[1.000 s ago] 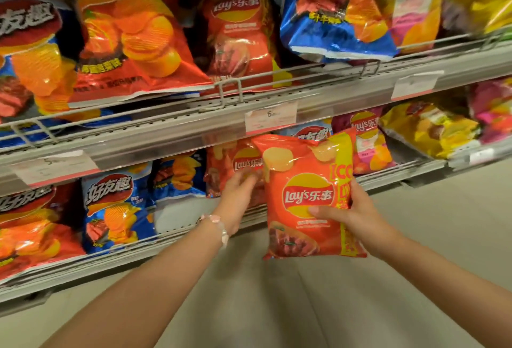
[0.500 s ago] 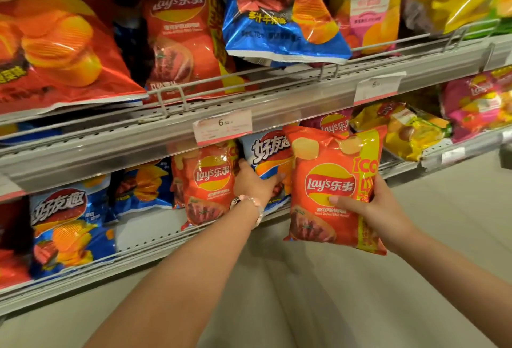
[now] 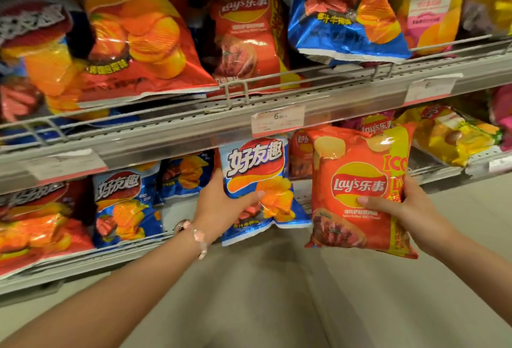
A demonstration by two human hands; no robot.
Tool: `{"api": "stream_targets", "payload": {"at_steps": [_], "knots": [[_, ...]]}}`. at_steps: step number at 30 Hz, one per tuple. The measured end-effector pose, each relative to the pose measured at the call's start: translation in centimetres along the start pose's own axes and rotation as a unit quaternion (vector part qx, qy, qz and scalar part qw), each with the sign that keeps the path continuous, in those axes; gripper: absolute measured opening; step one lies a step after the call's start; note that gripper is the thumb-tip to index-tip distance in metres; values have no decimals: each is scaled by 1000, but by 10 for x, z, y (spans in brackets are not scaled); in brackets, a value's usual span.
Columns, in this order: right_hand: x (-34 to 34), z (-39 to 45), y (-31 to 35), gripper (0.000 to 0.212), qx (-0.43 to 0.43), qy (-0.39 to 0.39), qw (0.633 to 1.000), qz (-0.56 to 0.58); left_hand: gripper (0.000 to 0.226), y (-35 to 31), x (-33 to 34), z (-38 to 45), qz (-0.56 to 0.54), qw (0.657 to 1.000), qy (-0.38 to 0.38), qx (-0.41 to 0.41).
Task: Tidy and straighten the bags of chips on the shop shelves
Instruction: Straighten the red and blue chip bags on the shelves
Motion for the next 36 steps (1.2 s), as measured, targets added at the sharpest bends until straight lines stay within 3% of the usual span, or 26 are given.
{"api": "stream_targets", "payload": {"at_steps": [12,21,25,30,33,36], "knots": [[86,2,6,82,4,13,1000,8,50,71,-149,-24,37,994,-76,-64],[113,2,4,89,11,22,1000,-10,56,108,-151,-13,9,982,-139,-128],[113,5,3,91,8,15,1000,-12,55,108,-137,6,9,989,-101,-106],[112,10,-3,83,19,24,999,-14,57,128,-123,8,18,986,-71,-149],[108,14,-5,81,22,30,999,-18,58,120,-123,4,76,983,-66,-156],[101,20,-6,90,28,27,999,-25,62,70,-124,-4,308,948,-32,-72]]}}
Point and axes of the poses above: each hand's wrist, its own z-axis towards the middle knuckle, its own x-axis out of the palm, y = z × x, the point moved 9 cm from there along z, towards the middle knuckle, and after that the axes turned 15 degrees about x, right-handed, at the moved point
